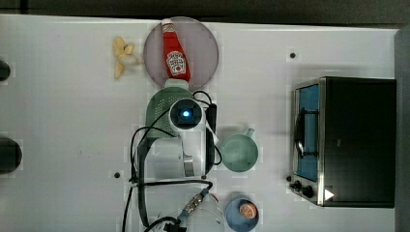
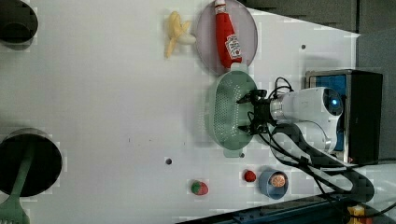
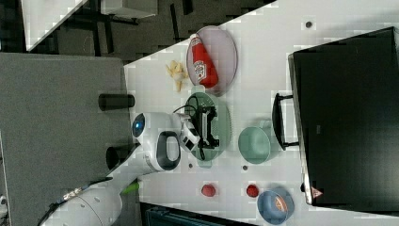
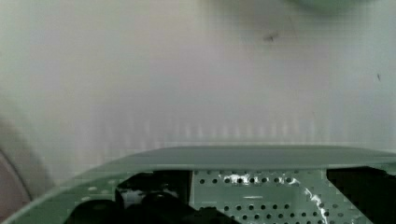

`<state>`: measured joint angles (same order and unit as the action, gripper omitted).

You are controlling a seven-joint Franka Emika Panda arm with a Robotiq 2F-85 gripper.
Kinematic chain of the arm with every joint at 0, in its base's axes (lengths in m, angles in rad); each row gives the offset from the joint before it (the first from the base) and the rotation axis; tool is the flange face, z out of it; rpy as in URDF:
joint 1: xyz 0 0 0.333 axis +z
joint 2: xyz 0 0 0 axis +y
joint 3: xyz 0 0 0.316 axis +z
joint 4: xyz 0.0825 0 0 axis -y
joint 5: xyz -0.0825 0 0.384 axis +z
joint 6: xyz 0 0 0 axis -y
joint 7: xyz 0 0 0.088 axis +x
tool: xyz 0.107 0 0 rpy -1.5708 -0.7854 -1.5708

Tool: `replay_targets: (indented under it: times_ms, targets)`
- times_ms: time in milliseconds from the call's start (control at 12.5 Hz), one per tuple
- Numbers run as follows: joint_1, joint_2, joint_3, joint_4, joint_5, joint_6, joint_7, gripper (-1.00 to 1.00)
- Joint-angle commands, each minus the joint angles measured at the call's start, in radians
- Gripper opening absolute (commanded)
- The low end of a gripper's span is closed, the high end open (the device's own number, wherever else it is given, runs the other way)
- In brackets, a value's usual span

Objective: Drag strainer left to right.

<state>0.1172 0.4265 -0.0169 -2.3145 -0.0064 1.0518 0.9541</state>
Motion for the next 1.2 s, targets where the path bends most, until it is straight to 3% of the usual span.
replay_targets:
  times_ms: [80,640,880,1200]
  targets:
    - [0.004,-0.027,-0.041,0.002,-0.005,-0.012,-0.105,1.00]
    - [0.003,-0.041,-0.095,0.006,-0.005,0.024,-0.303,1.00]
    - [0.006,-0.129,-0.038,0.009,-0.005,0.007,-0.357,1.00]
    - [0.004,-0.272,-0.021,0.064,-0.004,-0.149,-0.631,1.00]
